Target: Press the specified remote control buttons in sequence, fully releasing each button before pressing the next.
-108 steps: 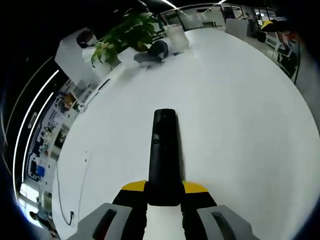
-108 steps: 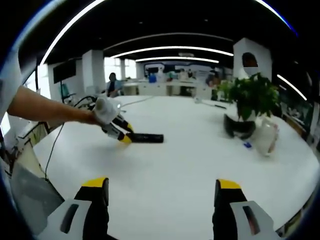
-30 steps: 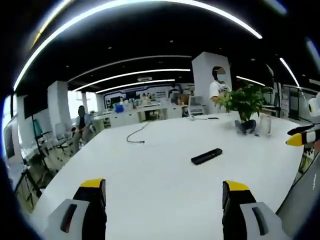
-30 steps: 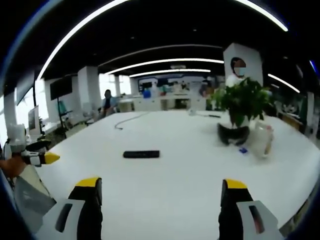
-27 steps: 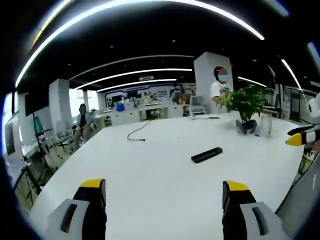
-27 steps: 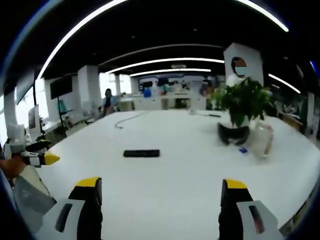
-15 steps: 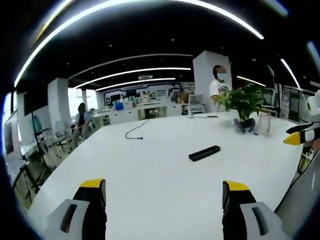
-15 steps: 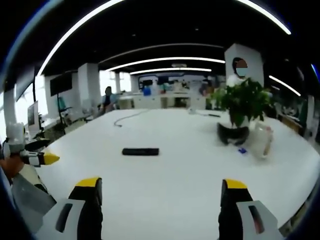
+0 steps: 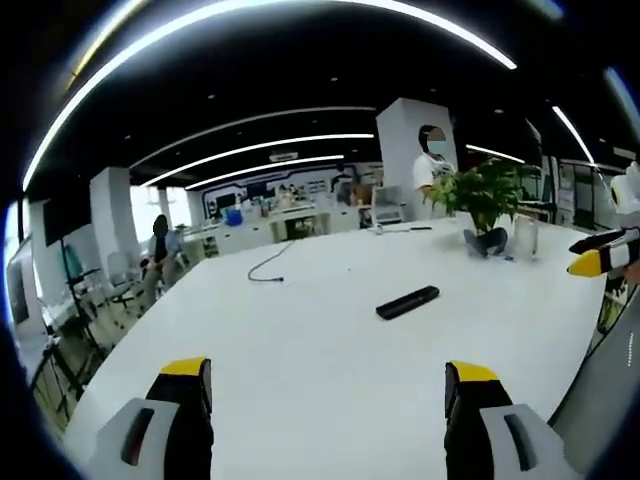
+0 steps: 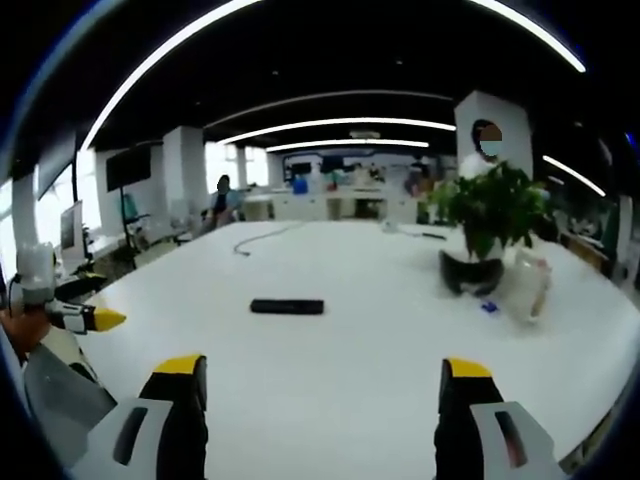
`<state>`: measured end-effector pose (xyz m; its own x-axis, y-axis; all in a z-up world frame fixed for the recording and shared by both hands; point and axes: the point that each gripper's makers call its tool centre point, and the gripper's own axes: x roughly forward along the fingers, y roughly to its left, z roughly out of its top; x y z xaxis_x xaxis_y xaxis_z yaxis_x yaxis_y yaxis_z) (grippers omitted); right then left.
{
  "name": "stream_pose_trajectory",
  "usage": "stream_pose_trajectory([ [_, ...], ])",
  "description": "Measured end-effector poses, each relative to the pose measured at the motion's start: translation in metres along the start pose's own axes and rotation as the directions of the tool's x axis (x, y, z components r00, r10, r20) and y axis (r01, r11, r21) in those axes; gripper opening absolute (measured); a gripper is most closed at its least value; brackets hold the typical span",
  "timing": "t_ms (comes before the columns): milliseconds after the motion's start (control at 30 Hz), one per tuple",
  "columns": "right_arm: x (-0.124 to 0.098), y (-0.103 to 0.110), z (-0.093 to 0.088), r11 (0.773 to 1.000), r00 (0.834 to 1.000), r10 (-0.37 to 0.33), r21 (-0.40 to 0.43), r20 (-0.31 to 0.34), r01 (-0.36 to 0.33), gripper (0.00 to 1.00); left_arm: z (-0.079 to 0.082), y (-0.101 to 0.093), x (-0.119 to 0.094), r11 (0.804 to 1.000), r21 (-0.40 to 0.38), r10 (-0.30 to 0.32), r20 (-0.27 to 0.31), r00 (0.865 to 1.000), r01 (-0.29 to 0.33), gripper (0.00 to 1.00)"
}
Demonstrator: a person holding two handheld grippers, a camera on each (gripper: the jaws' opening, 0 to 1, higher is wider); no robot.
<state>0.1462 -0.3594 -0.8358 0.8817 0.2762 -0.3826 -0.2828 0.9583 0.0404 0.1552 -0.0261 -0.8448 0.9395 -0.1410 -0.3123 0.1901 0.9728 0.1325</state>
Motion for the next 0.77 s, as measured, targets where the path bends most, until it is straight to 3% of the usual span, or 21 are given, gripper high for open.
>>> stream_pose_trajectory([
  [367, -0.0009, 0.006, 0.0016, 1.0, 1.0, 0.03, -0.01, 0.01, -0.03, 0.94, 0.0039, 0.0009, -0.0024, 1.0, 0.015, 0.018, 0.011, 1.0, -0.018, 1.0],
  [767, -0.0047, 0.0012, 0.005, 1.0, 0.999, 0.015, 0.014, 0.035, -0.015, 0.93, 0.0057, 0.0003, -0.0043, 0.999, 0.033, 0.022, 0.023, 0.999, -0.023, 1.0],
])
